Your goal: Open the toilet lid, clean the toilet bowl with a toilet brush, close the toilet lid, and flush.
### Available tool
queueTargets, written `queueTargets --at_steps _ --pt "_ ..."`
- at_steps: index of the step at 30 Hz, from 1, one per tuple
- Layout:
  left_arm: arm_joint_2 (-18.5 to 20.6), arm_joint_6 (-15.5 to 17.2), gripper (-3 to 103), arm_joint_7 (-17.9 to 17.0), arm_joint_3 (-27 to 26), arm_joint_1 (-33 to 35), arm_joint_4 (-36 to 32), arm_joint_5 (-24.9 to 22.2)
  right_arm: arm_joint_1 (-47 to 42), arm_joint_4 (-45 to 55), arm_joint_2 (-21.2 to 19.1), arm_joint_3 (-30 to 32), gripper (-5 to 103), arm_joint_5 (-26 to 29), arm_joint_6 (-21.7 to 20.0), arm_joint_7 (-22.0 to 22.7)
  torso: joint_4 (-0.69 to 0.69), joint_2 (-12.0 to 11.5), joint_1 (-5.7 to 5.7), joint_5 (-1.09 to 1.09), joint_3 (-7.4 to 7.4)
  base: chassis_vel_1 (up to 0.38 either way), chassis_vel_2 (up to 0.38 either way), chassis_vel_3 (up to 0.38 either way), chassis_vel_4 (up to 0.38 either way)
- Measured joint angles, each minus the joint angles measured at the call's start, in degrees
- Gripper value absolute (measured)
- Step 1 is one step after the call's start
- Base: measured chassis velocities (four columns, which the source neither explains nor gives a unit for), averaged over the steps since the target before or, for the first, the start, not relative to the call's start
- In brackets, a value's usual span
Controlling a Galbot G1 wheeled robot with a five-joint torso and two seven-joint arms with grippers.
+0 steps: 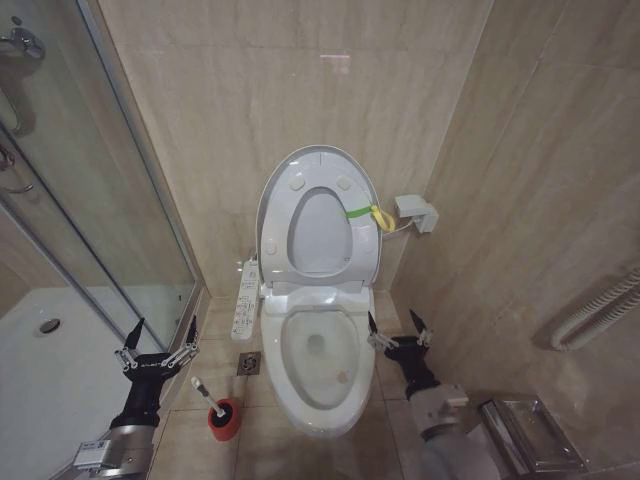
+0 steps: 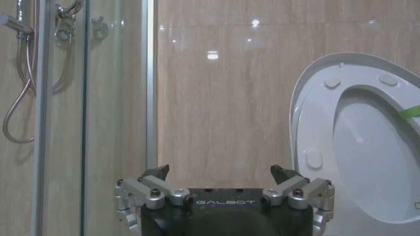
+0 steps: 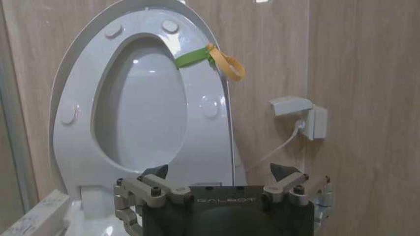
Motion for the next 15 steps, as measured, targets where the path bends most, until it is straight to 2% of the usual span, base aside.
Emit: queueTargets --at_steps 5,15 --pt "0.0 0.0 100 0.0 0.0 0.0 0.0 0.0 -4.9 0.8 2.2 0.1 100 -2.4 2.0 -2.1 0.00 0.0 0.00 0.00 0.00 0.000 0.000 0.000 0.000" --pt "0.0 0.0 100 0.0 0.0 0.0 0.0 0.0 -9.4 3.7 5.1 0.2 100 -4.6 3.9 -2.3 0.00 0.0 0.00 0.00 0.00 0.000 0.000 0.000 0.000"
